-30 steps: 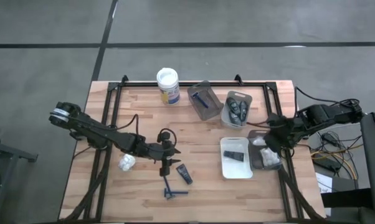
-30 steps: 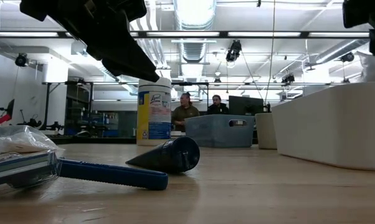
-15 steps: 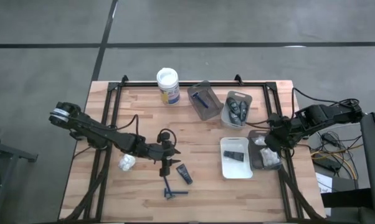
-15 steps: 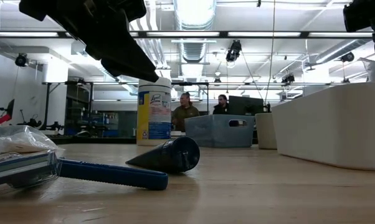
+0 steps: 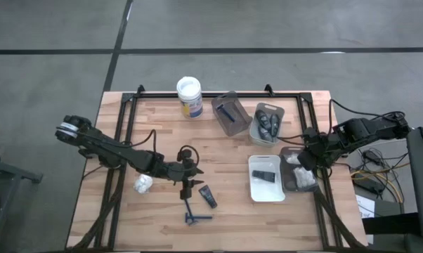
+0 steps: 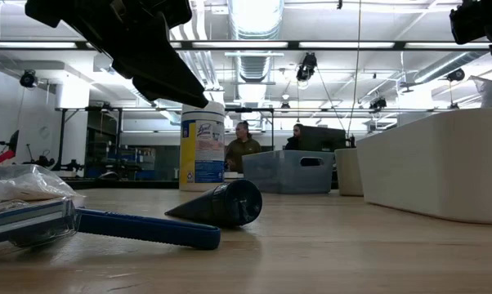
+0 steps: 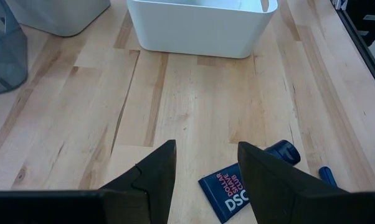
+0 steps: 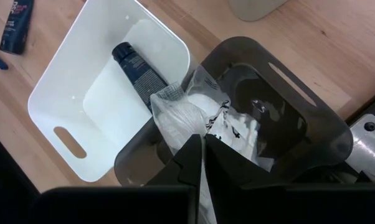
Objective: Pick & Place Travel size toiletries
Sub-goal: Put the white cotton pack into the bottom black bin, then put the blue razor into the top black bin
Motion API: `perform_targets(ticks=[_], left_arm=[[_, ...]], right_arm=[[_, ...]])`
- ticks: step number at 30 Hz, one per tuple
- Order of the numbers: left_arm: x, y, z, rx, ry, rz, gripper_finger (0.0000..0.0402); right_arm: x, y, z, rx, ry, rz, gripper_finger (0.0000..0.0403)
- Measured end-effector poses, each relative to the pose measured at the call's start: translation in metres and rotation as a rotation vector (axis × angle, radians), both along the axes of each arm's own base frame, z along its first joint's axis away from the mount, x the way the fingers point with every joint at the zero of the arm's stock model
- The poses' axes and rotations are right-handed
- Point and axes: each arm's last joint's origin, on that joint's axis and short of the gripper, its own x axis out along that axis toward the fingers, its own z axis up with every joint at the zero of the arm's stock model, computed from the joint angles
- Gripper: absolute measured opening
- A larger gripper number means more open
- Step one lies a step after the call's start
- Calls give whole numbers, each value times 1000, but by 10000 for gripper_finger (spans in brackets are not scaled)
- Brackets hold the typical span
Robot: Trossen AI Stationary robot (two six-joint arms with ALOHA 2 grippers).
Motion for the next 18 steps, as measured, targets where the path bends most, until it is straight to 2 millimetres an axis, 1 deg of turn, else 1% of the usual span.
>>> perform_targets(ticks=[12, 18], left_arm=[[0, 0, 0, -1, 0, 1, 177], [0, 0, 0, -4, 0, 3, 177]], right_arm=[[0, 0, 0, -2, 0, 3, 110], [0, 0, 0, -2, -2, 3, 145]])
